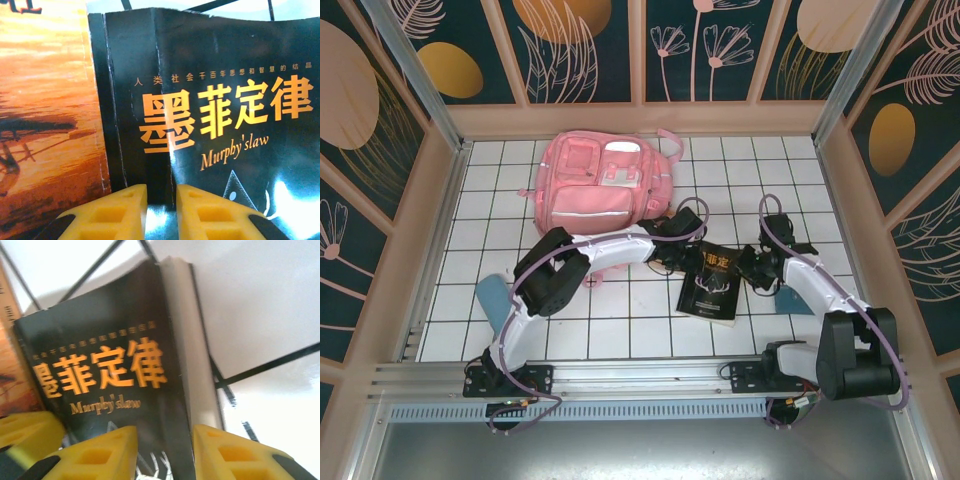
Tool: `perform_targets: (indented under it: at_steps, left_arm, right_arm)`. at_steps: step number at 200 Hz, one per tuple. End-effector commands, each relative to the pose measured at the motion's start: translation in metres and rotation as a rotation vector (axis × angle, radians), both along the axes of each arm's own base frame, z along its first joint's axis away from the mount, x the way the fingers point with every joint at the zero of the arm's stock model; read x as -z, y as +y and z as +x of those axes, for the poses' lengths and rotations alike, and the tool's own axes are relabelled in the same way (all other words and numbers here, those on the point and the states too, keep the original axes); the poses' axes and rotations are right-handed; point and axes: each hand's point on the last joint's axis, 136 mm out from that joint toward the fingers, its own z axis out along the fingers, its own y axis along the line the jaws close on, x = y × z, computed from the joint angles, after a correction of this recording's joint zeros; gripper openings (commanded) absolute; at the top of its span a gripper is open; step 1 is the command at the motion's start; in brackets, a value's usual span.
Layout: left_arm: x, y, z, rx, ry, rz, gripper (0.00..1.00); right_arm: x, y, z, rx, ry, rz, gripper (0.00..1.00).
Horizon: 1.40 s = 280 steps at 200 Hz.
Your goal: Pack books, pencil case, and school supplies into a backpack
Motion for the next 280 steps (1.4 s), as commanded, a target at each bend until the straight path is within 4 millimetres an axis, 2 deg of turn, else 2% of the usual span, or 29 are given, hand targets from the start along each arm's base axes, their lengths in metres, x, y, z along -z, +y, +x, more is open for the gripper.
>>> perform_targets:
  at_steps: [1, 60, 86, 104, 124, 150, 171, 183, 203, 230, 254, 271, 280]
  left_arm:
    - [0.03, 0.006, -0.012, 0.018, 0.057, 0.068, 0.22]
    - [0.037, 0.009, -0.011, 0.016, 0.055, 0.098, 0.21]
    - [0.027, 0.006, -0.006, 0.017, 0.033, 0.087, 0.22]
    - [0.005, 0.0, 0.002, 0.019, 0.0, 0.051, 0.26]
    - [-0.034, -0.004, 0.018, 0.009, -0.047, -0.024, 0.34]
    - [-0.085, 0.006, 0.043, -0.03, -0.11, -0.115, 0.46]
    - [-0.109, 0.033, 0.067, -0.103, -0.153, -0.142, 0.54]
    - [-0.114, 0.051, 0.079, -0.152, -0.175, -0.13, 0.57]
    - [-0.119, 0.08, 0.095, -0.241, -0.196, -0.11, 0.62]
    - [-0.125, 0.106, 0.104, -0.342, -0.194, -0.13, 0.66]
    - [-0.127, 0.115, 0.105, -0.378, -0.195, -0.143, 0.68]
    - [-0.122, 0.116, 0.102, -0.379, -0.184, -0.143, 0.68]
    - [-0.119, 0.115, 0.1, -0.372, -0.172, -0.148, 0.68]
  right_arm:
    - [-0.028, 0.022, 0.009, -0.091, -0.069, 0.068, 0.33]
    - [-0.013, 0.02, 0.006, -0.119, -0.038, -0.013, 0.3]
    - [-0.012, 0.016, 0.007, -0.122, -0.038, -0.055, 0.23]
    - [-0.017, 0.01, 0.011, -0.11, -0.059, -0.087, 0.15]
    - [-0.03, 0.005, 0.018, -0.099, -0.11, -0.118, 0.09]
    - [-0.066, 0.007, 0.038, -0.106, -0.231, -0.118, 0.02]
    - [-0.104, 0.022, 0.055, -0.153, -0.334, -0.058, 0.0]
    - [-0.121, 0.034, 0.061, -0.197, -0.373, -0.01, 0.0]
    - [-0.137, 0.055, 0.067, -0.268, -0.401, 0.054, 0.0]
    - [-0.148, 0.09, 0.068, -0.379, -0.418, 0.101, 0.0]
    - [-0.154, 0.119, 0.065, -0.461, -0.429, 0.163, 0.0]
    - [-0.149, 0.126, 0.065, -0.477, -0.418, 0.197, 0.0]
    - [-0.141, 0.122, 0.065, -0.467, -0.399, 0.18, 0.04]
